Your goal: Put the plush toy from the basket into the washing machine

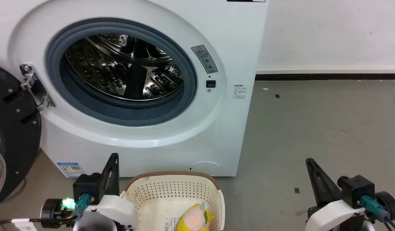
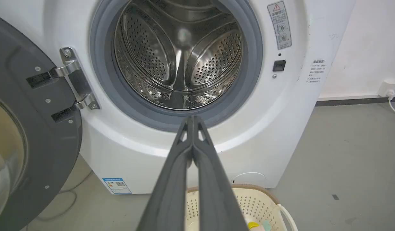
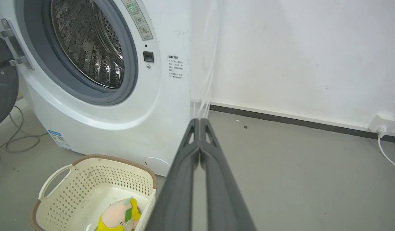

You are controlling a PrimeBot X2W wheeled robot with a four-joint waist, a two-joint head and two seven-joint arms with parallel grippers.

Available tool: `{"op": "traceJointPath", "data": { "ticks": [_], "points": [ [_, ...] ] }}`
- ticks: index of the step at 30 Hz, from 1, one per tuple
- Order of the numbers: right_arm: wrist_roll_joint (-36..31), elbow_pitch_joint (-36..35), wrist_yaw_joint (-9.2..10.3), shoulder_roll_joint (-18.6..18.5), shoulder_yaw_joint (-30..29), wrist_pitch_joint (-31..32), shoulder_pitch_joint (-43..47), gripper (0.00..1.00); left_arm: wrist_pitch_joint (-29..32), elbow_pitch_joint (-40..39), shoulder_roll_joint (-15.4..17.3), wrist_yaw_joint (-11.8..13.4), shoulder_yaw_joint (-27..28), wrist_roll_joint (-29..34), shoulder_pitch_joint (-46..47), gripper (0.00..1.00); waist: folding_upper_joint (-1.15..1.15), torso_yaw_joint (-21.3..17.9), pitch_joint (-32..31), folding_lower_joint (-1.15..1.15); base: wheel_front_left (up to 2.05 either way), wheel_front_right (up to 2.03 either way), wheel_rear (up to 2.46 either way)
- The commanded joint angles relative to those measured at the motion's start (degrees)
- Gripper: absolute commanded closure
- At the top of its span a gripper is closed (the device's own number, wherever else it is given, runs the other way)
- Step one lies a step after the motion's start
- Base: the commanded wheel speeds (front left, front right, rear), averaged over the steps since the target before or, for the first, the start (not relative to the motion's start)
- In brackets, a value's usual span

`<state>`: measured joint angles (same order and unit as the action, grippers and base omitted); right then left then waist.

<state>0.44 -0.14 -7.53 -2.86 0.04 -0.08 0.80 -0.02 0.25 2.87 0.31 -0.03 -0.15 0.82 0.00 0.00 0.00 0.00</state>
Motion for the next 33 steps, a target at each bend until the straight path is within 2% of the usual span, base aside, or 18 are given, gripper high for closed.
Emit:
{"op": "traceJointPath", "data": {
  "ticks": [1,22,23,33],
  "points": [
    [-0.4,0.1,0.04,0.0,0.0,0.1,-0.8,1.00,0.0,-0.2,0.0,-0.3,0.0,0.1,-0.8,1.00,0.00,0.0,0.0,0.00,0.00,0.00,0.00],
    [-0.4,0.1,0.04,0.0,0.0,0.1,-0.8,1.00,0.0,-0.2,0.0,-0.3,0.0,0.1,-0.8,1.00,0.00,0.0,0.0,0.00,0.00,0.00,0.00],
    [0.0,0.0,0.00,0.0,0.0,0.0,0.0,0.00,0.0,0.0,0.0,0.0,0.0,0.0,0.0,0.00,0.00,0.0,0.0,0.00,0.00,0.00,0.00],
    [0.7,-0.4,0.00,0.0,-0.8,-0.9,0.0,0.00,-0.9,0.5,0.0,0.8,-0.7,-0.4,0.3,0.00,0.00,0.0,0.2,0.00,0.00,0.00,0.00]
  ]
}}
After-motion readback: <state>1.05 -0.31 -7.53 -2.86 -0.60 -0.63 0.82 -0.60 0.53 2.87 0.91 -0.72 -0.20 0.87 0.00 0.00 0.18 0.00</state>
